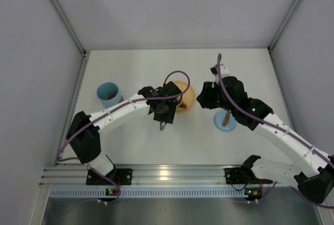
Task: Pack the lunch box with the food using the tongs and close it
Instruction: Pick up the fake food from the plate, then place the fake food in the packing box.
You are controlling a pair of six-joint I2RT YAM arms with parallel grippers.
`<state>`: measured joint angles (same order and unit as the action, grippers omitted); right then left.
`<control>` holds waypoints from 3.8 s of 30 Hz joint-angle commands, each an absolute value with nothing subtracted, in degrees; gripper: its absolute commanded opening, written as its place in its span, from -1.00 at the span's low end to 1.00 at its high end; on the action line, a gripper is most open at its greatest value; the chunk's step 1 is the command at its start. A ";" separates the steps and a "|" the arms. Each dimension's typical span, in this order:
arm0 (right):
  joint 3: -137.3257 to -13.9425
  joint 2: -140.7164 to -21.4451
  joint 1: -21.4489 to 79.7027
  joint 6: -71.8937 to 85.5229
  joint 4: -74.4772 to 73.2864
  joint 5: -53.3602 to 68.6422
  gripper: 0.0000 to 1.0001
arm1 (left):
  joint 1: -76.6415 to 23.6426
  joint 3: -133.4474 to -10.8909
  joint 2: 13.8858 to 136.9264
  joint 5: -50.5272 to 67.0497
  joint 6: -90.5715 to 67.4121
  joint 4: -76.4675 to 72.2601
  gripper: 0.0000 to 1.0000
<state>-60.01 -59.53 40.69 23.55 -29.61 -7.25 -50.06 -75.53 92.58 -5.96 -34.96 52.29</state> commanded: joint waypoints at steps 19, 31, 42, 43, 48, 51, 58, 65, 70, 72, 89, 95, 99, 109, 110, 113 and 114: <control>-62.75 -60.56 40.52 23.12 -29.53 -6.33 -0.29 | -49.57 -83.58 92.11 -14.41 -33.75 56.51 -0.34; -63.02 -61.17 40.52 23.29 -29.44 -6.59 -0.29 | -47.29 -88.06 100.63 -12.48 -27.78 53.18 -0.32; -62.40 -60.82 40.52 23.47 -29.71 -7.21 -0.29 | -46.41 -95.45 105.73 -12.65 -22.50 55.19 -0.15; -62.23 -60.82 40.52 23.47 -29.53 -7.21 -0.29 | -46.41 -95.36 105.47 -12.92 -22.76 55.46 -0.13; -61.88 -60.73 40.52 23.56 -29.36 -7.03 -0.29 | -46.41 -94.13 104.94 -13.19 -23.99 55.64 0.04; -61.79 -60.65 40.52 23.56 -29.36 -6.94 -0.29 | -46.41 -93.43 104.77 -13.18 -24.61 55.55 0.09; -61.52 -60.82 40.52 23.47 -29.27 -6.94 -0.29 | -46.58 -91.59 103.71 -13.01 -26.80 54.49 0.14; -61.35 -60.91 40.52 23.47 -28.92 -6.77 -0.30 | -47.11 -89.56 104.85 -12.48 -31.81 51.42 0.09; -61.00 -60.56 40.52 23.29 -29.18 -6.94 -0.30 | -47.81 -89.82 107.04 -12.13 -33.48 49.04 0.01; -60.91 -60.38 40.52 23.12 -29.18 -7.03 -0.30 | -47.90 -90.35 108.19 -12.13 -33.84 48.78 0.00; -60.47 -60.12 40.52 23.11 -29.36 -7.21 -0.30 | -49.04 -92.11 109.78 -14.06 -34.45 49.74 -0.41; -61.00 -60.20 40.52 22.85 -29.62 -7.12 -0.30 | -49.31 -92.55 105.92 -16.34 -34.10 51.85 -0.68; -61.35 -60.38 40.52 22.85 -29.53 -7.03 -0.30 | -49.48 -93.08 101.44 -17.58 -33.66 54.05 -0.77; -62.58 -61.17 40.52 22.24 -29.36 -6.60 -0.30 | -49.57 -88.69 85.00 -23.81 -36.82 64.15 -0.78; -62.67 -61.43 40.52 22.24 -29.18 -6.42 -0.30 | -49.57 -88.25 83.51 -24.43 -37.26 66.60 -0.78; -63.19 -62.40 40.52 22.15 -28.57 -5.54 -0.30 | -49.57 -87.02 78.50 -26.89 -39.37 70.82 -0.78; -63.28 -62.92 40.60 22.15 -28.04 -5.19 -0.30 | -49.57 -86.66 76.31 -27.42 -40.68 73.71 -0.78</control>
<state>-60.12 -61.82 40.64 22.98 -29.50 -6.13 -49.39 -87.88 80.62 -22.87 -37.19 65.60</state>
